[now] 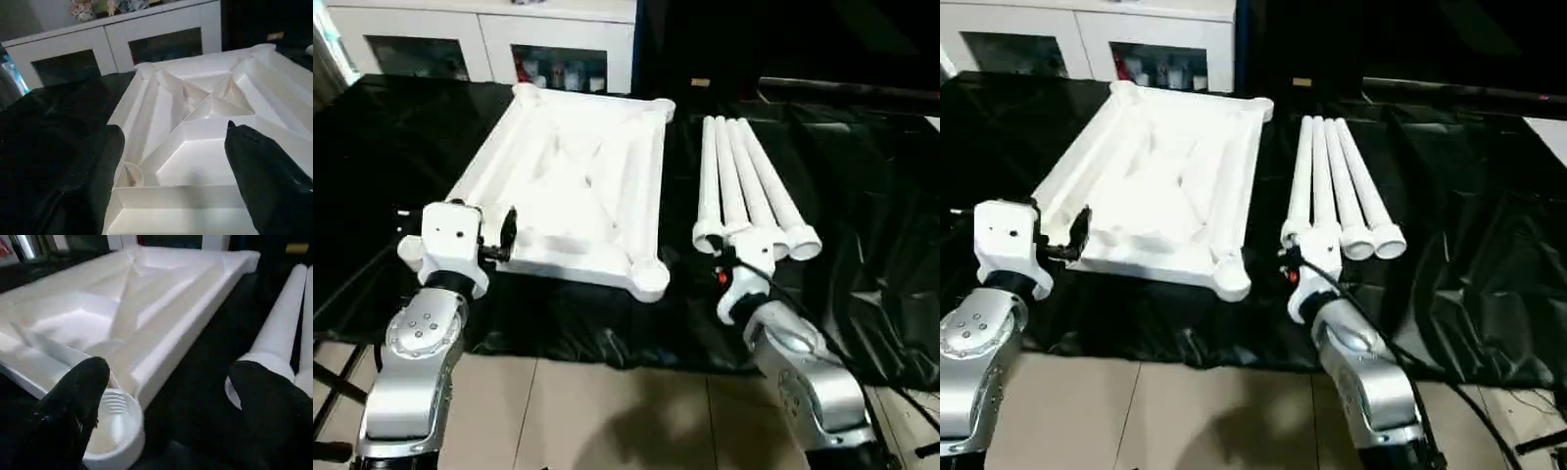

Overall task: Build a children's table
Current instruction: Move to table

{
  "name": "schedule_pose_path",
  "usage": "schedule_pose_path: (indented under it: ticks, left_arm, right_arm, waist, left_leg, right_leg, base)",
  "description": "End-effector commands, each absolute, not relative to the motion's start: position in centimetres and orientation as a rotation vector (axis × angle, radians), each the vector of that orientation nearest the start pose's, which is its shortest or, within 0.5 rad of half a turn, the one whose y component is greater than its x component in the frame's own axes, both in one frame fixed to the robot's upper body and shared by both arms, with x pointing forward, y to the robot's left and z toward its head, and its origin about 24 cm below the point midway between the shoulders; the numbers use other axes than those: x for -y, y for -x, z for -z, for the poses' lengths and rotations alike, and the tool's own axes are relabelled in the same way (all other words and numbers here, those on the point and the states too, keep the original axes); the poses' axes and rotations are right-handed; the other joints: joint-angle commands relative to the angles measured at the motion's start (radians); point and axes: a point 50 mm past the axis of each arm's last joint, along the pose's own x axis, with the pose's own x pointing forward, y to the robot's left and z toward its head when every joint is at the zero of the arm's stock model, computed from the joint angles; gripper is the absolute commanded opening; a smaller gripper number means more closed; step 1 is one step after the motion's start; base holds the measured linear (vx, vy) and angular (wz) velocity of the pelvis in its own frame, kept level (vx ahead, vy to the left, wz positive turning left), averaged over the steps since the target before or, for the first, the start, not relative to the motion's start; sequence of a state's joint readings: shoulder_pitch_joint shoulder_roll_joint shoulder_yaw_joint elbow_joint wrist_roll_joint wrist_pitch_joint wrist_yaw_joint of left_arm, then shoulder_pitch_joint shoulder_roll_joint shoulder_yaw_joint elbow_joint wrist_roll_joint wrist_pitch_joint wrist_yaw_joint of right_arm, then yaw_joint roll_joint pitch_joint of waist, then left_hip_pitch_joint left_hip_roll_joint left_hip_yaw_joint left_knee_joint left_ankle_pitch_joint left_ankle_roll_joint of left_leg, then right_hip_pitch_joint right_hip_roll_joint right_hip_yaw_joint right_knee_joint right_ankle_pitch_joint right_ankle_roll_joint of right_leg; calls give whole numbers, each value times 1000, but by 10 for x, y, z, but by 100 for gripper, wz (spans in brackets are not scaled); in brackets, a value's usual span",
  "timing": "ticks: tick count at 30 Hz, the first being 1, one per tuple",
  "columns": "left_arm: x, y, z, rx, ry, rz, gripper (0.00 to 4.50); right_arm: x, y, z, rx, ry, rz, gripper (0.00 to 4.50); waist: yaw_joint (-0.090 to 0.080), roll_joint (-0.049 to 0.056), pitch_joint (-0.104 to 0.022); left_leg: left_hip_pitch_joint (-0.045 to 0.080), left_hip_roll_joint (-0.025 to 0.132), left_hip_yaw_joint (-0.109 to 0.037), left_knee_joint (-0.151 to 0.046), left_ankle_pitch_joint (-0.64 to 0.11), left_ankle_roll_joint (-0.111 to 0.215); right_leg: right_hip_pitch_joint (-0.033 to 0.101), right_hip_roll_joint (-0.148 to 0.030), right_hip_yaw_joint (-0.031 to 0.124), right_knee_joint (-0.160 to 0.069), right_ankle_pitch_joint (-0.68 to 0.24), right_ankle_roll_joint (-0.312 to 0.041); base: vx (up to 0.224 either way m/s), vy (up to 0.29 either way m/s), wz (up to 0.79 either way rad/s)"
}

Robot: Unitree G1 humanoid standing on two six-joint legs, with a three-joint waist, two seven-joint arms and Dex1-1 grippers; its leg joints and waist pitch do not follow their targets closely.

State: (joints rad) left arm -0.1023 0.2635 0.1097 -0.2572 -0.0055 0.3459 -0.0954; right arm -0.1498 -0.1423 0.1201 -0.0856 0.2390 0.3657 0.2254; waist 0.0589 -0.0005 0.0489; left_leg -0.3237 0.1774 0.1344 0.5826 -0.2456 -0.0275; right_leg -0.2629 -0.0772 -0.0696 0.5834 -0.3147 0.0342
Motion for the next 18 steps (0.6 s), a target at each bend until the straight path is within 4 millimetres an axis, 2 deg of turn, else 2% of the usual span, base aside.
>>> schedule_pose_path:
  ticks: [1,2,3,4,5,6,7,8,9,10,11,12,13,14,15,16,17,18]
  left_arm:
    - [-206,-266,-104,-3,-243,-10,377]
    - [-205,-265,-102,-9,-241,-6,377]
    - [-204,-265,-101,-10,-243,-5,377]
    - [-204,-265,-101,-11,-243,-5,377]
    - [-204,-265,-101,-11,-243,-5,377]
    - [-203,-265,-101,-9,-238,-1,377]
    - [-203,-265,-101,-8,-235,0,377]
    - [-202,-266,-101,-7,-231,3,377]
    - [-202,-266,-101,-7,-231,3,377]
    - [-201,-266,-101,-7,-230,3,377]
    - [-202,-265,-101,-8,-230,2,377]
    - [-201,-265,-101,-9,-228,3,377]
    - [-201,-264,-101,-9,-222,6,377]
    - [-201,-263,-100,-11,-220,7,377]
    - [-202,-262,-99,-14,-220,6,377]
    - [-202,-261,-99,-15,-221,6,377]
    - [-202,-260,-99,-16,-222,5,377]
    - [-203,-260,-98,-18,-226,4,377]
  right_arm:
    - [128,-274,-69,-136,-56,-383,440]
    - [130,-273,-68,-135,-61,-403,440]
    - [130,-273,-68,-130,-32,-403,440]
    - [130,-273,-68,-126,-8,-400,440]
    - [130,-273,-68,-126,-8,-400,440]
    - [129,-272,-68,-129,-8,-416,440]
    - [128,-272,-67,-131,-9,-424,440]
    - [125,-271,-68,-132,-7,-444,440]
    - [125,-271,-68,-132,-7,-444,440]
    - [125,-271,-68,-130,-8,-439,440]
    - [124,-271,-69,-130,-17,-439,440]
    - [124,-272,-69,-134,-32,-439,440]
    - [124,-272,-69,-133,-28,-437,440]
    - [124,-272,-69,-135,-22,-444,440]
    - [123,-271,-68,-137,-28,-452,440]
    - [123,-270,-68,-139,-33,-455,440]
    - [123,-271,-67,-143,-31,-452,440]
    - [123,-271,-66,-145,-19,-449,440]
  waist:
    - [-3,14,-83]
    - [-2,12,-81]
    - [-4,7,-78]
    - [8,-2,-70]
    - [17,-2,-67]
    - [37,0,-69]
    - [37,0,-69]
    - [64,3,-64]
    - [65,11,-63]
    - [30,33,-70]
    - [6,46,-75]
    - [-37,49,-85]
    - [-51,44,-95]
    - [-26,12,-61]
    - [-20,8,-50]
    - [-11,-34,-27]
    - [46,-80,-6]
    - [42,-65,-23]
  left_leg:
    - [45,-6,-24,-20,280,352]
    - [61,-2,-34,-12,303,376]
    - [65,-1,-38,-9,304,387]
    - [31,-29,-20,7,272,369]
    - [5,-47,-9,13,236,341]
    - [-28,-58,1,14,129,241]
    - [-28,-58,1,14,129,241]
    - [-115,-85,-14,45,98,270]
    - [-99,-68,-30,34,109,276]
    - [-7,-39,-88,16,190,352]
    - [92,-14,-158,15,220,462]
    - [189,63,-285,-10,326,674]
    - [211,129,-261,6,413,613]
    - [104,111,-189,-32,303,458]
    - [76,94,-158,-57,196,421]
    - [41,23,-88,-60,-17,341]
    - [16,-94,-7,94,-177,199]
    - [13,-102,-18,149,-162,162]
  right_leg:
    - [31,26,10,1,286,-120]
    - [17,28,15,10,286,-101]
    - [14,28,19,12,281,-92]
    - [47,26,39,-5,300,-72]
    - [68,24,52,-16,316,-65]
    - [113,33,84,-32,370,-41]
    - [113,33,84,-32,370,-41]
    - [186,-4,70,-75,473,124]
    - [173,-2,36,-73,486,174]
    - [121,55,-34,-11,430,229]
    - [23,72,-56,48,270,217]
    - [-117,49,-37,145,-172,95]
    - [-160,12,-1,159,-186,45]
    - [-162,-7,31,195,-20,42]
    - [-156,-6,32,194,38,24]
    - [-116,-22,72,60,138,-34]
    - [-81,-63,188,-110,-489,82]
    - [-40,-111,235,-117,-696,50]
  base:
    - [94,-36,9]
    - [83,-54,12]
    - [83,-54,12]
    - [72,-42,16]
    - [56,-34,21]
    - [56,-34,21]
    - [55,-33,34]
    - [65,17,65]
    - [65,17,65]
    - [111,-5,78]
    - [124,-85,50]
    - [124,-85,50]
    - [68,-87,22]
    - [32,-89,2]
    - [32,-89,2]
    - [14,-129,-1]
    - [44,-137,10]
    - [44,-137,10]
